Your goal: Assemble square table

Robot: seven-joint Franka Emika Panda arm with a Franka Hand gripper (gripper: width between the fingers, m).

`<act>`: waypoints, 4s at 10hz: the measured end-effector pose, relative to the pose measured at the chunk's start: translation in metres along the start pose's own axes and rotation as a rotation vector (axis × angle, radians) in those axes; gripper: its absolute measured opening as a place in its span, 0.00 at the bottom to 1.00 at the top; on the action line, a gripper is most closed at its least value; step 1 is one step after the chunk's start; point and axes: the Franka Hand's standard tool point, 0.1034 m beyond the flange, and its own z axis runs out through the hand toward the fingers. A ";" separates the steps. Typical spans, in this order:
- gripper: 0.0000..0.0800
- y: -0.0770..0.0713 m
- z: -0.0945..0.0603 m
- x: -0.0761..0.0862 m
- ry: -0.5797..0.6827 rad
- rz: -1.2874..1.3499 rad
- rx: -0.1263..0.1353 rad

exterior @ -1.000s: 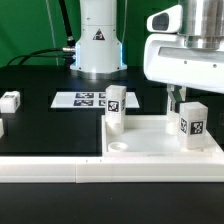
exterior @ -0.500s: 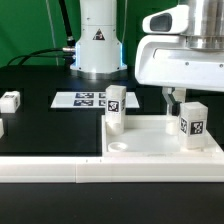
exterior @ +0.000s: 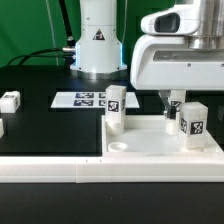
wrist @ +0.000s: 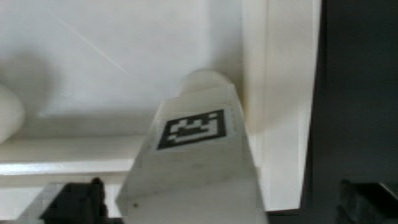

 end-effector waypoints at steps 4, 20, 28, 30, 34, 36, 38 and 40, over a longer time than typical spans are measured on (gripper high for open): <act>0.68 0.005 -0.001 0.002 0.002 -0.146 -0.009; 0.36 0.007 0.002 0.001 0.001 0.808 -0.008; 0.36 0.008 0.003 -0.002 0.001 1.507 -0.003; 0.43 0.008 0.003 -0.002 0.000 1.519 -0.003; 0.80 0.006 0.003 -0.002 0.000 1.390 -0.002; 0.81 0.004 0.003 -0.002 0.000 1.163 0.000; 0.81 0.001 0.003 -0.002 -0.001 0.946 0.002; 0.81 0.002 0.003 -0.002 0.001 0.797 0.000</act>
Offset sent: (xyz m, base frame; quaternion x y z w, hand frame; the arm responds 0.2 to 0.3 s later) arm 0.0000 0.0000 0.0000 0.0000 0.0000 0.0000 1.0000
